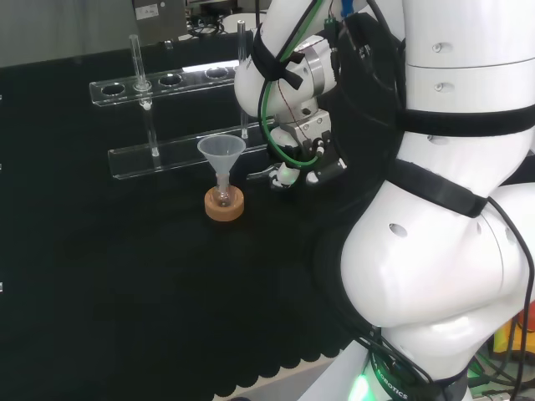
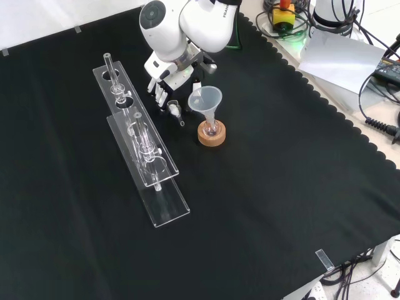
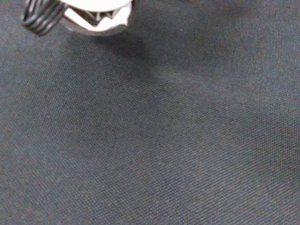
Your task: Pick up the weighing funnel.
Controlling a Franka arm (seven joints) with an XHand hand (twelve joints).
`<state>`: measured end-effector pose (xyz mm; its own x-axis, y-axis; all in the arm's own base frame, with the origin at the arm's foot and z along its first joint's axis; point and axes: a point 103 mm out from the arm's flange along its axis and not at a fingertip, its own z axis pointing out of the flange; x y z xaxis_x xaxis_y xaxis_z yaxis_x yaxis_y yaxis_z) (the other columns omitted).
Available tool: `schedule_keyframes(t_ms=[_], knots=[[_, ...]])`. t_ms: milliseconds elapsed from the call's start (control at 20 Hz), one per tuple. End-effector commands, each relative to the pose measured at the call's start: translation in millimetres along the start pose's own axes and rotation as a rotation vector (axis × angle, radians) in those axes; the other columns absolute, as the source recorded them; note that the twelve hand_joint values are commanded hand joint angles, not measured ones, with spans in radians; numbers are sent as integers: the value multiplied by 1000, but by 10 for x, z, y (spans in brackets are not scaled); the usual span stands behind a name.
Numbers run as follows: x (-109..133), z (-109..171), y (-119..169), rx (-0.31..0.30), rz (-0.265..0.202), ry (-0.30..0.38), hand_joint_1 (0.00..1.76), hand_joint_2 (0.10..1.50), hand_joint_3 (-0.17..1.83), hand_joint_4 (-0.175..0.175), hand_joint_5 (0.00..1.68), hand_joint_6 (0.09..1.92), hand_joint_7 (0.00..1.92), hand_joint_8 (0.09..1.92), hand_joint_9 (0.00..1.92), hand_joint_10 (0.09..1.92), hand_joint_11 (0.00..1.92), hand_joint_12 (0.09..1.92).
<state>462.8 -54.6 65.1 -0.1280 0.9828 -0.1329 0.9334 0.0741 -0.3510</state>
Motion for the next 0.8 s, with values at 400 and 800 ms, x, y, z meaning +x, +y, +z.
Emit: schedule_keyframes(t_ms=[400,800], knots=[[-10,32,8,2,-5,1,923,654,634,-36,713,690,782,715,977,498,574,1233],[-37,29,36,7,-10,6,923,657,635,-36,714,690,783,712,980,492,577,1229]])
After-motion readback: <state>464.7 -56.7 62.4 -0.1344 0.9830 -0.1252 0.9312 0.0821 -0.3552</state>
